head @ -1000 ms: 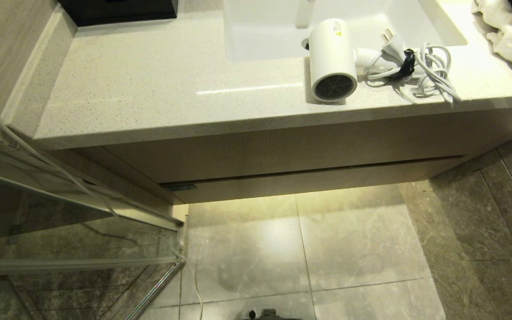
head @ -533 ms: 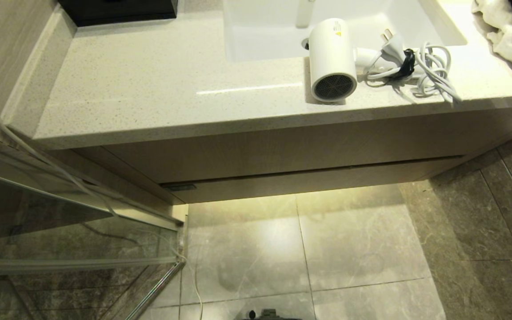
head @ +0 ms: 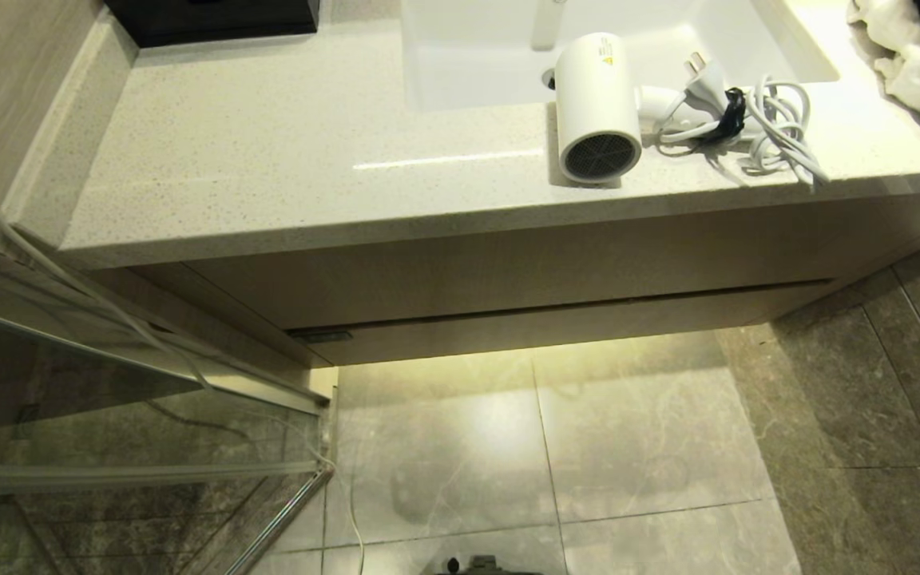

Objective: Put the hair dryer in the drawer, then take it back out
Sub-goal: Pull open the drawer

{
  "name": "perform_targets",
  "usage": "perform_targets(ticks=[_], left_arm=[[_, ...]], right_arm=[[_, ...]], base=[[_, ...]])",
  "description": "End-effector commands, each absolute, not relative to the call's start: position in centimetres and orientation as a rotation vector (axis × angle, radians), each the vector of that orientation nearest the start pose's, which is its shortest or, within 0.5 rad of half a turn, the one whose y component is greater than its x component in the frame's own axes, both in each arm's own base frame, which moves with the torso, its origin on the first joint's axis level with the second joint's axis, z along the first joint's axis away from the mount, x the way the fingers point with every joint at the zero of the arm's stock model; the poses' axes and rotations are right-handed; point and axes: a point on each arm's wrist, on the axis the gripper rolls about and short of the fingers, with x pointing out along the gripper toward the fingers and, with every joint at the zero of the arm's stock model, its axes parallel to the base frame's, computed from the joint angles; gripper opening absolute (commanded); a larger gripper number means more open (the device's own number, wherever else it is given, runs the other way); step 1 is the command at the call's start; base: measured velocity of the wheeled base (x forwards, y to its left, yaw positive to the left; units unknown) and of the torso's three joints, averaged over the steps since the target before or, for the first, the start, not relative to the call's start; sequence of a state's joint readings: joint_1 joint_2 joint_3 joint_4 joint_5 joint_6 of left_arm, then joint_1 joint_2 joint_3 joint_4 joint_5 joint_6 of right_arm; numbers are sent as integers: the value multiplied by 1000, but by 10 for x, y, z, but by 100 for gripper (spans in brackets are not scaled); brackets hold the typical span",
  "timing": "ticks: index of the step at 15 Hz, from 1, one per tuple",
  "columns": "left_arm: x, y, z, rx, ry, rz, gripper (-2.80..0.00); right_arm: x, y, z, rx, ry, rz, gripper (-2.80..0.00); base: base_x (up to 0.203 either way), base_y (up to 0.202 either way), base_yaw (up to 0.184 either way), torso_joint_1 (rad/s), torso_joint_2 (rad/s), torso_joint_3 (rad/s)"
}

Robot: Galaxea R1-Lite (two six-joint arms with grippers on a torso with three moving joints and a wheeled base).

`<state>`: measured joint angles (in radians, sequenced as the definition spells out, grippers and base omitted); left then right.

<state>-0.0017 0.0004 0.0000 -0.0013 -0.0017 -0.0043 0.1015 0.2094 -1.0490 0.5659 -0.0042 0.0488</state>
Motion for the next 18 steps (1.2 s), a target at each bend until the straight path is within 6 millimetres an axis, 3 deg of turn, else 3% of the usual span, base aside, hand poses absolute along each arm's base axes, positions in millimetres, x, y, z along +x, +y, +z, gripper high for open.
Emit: perform_targets(ticks=[1, 4, 9, 14, 18], left_arm=[[-23, 0, 76, -5, -2, -3, -280], [-23, 0, 76, -5, -2, -2, -280], [-23, 0, 75, -5, -1, -3, -280], [-23, 0, 76, -5, -2, -3, -280], [-23, 0, 76, -5, -2, -2, -280]], right_arm=[[-91, -9, 312, 90, -129, 98, -280], [-63, -6, 315, 110, 33, 96, -280], [-77, -10, 283, 97, 393, 249, -280], [-33, -3, 266, 44, 629, 304, -280], [-4, 3, 257, -64, 638, 359, -280]], base=[[0, 0, 0, 0, 0, 0], [0, 0, 0, 0, 0, 0], [0, 0, 0, 0, 0, 0], [0, 0, 0, 0, 0, 0], [0, 0, 0, 0, 0, 0]])
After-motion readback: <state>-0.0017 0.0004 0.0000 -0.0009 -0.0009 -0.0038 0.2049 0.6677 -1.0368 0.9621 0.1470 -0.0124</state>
